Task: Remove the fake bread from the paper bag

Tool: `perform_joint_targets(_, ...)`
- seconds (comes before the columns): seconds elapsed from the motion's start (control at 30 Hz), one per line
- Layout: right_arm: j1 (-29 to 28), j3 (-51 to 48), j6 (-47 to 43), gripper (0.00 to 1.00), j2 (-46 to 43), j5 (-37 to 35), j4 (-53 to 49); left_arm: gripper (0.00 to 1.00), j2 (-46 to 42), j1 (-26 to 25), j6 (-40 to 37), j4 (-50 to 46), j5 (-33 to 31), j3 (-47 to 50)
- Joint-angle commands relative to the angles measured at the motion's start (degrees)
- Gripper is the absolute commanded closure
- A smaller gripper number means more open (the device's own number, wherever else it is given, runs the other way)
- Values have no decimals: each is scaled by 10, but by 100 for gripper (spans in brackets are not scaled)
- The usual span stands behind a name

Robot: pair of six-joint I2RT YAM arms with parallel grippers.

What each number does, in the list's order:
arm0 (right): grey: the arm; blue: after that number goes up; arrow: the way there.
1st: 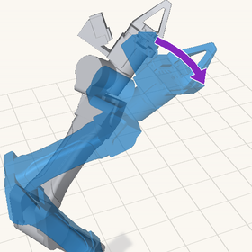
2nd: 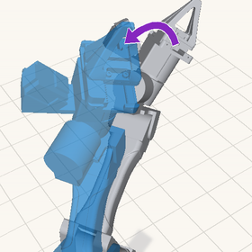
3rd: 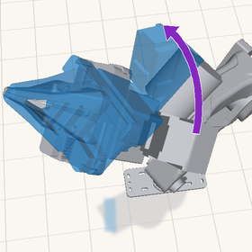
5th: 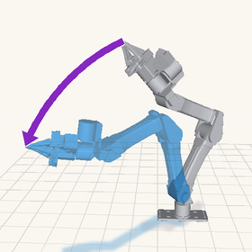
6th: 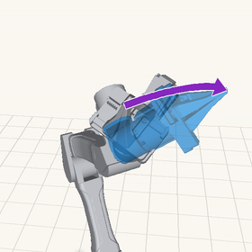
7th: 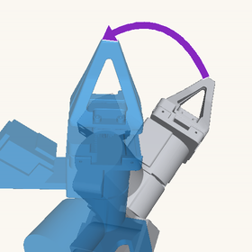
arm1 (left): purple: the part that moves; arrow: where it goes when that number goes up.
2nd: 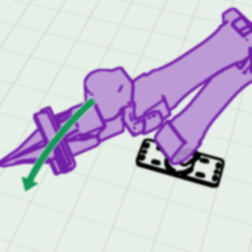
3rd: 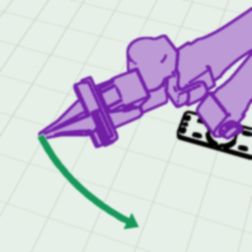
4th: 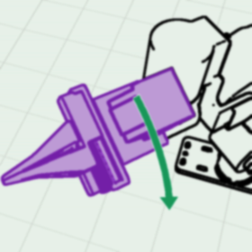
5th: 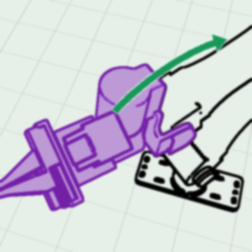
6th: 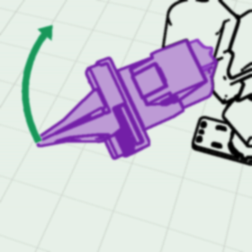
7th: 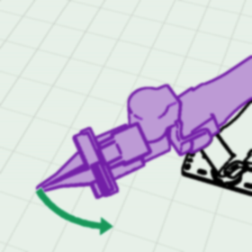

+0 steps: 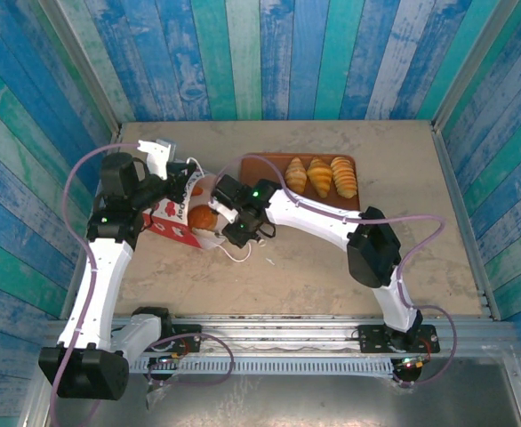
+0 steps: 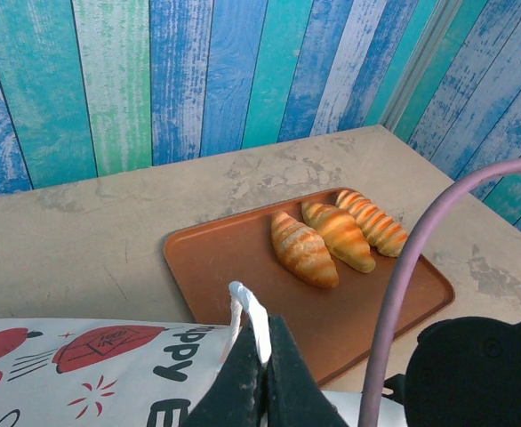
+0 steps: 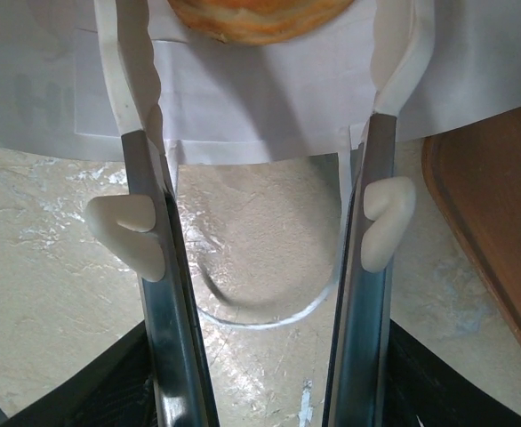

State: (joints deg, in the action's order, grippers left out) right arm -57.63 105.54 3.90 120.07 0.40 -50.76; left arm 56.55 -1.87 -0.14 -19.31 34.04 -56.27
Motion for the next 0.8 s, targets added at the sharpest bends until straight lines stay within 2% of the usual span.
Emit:
perform_joint_targets(0.0,-3,18,-5,45,-3,-24,-16,100,2,1,5,22,9,3)
perform_joint_targets(0.13,-7,2,-1,52,-26,-45,-17,100,2,1,10,26,4,3)
perform_joint_targets(0.47,-8,-110,16,52,-133,-25,39,100,6,1,45,55,-4,16)
perform_joint_targets(0.77,0,-189,45,53,-214,-16,57,100,28,1,79,78,20,15)
